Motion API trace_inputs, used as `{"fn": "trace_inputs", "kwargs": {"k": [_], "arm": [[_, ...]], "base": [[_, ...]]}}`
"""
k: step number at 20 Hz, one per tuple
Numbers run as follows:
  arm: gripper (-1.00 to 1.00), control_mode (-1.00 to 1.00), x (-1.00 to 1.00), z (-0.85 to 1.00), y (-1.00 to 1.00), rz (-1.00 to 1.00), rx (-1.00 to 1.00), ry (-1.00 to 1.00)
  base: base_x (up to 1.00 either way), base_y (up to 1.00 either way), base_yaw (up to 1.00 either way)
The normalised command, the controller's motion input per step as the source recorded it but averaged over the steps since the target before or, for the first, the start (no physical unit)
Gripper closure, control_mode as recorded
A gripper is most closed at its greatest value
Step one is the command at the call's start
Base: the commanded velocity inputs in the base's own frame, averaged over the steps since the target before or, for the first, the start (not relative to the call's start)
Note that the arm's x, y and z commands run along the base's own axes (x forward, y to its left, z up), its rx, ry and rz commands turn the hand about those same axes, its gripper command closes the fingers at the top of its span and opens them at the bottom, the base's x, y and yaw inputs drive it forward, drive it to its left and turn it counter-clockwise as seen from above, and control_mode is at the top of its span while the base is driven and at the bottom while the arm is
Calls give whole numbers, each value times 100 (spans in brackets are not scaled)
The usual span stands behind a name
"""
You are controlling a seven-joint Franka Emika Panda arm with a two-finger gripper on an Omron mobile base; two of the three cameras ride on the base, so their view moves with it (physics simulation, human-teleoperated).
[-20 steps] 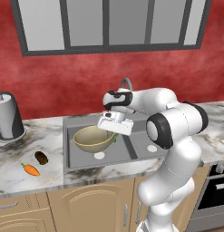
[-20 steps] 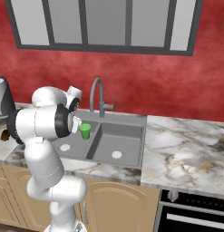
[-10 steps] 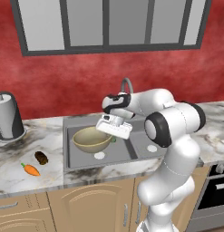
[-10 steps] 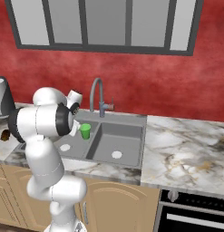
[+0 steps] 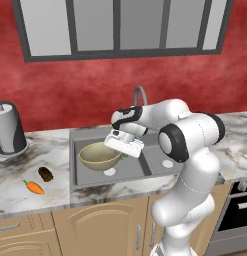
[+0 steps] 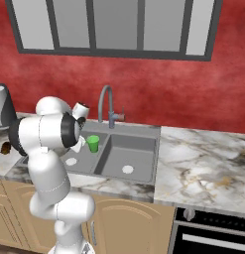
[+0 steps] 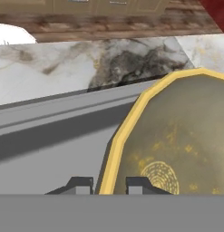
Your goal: Remove the sweet potato and carrot from the sink. Then move the bowl and cup from the counter to the sink for washing.
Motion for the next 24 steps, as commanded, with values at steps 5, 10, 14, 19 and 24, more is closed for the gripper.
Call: {"fn": "trace_inputs", "kwargs": {"k": [5, 10, 14, 19, 24], "arm": [[100, -100, 0, -14, 7, -7, 0, 0], [100, -100, 0, -15, 0, -5, 0, 0], [100, -100, 0, -16, 2, -4, 0, 0], [100, -100, 1, -16, 5, -2, 0, 0], [100, -100, 6, -15, 6, -1, 0, 0]], "base": [[0, 0, 0], [0, 0, 0], [0, 0, 0], [0, 0, 0], [0, 0, 0]]}}
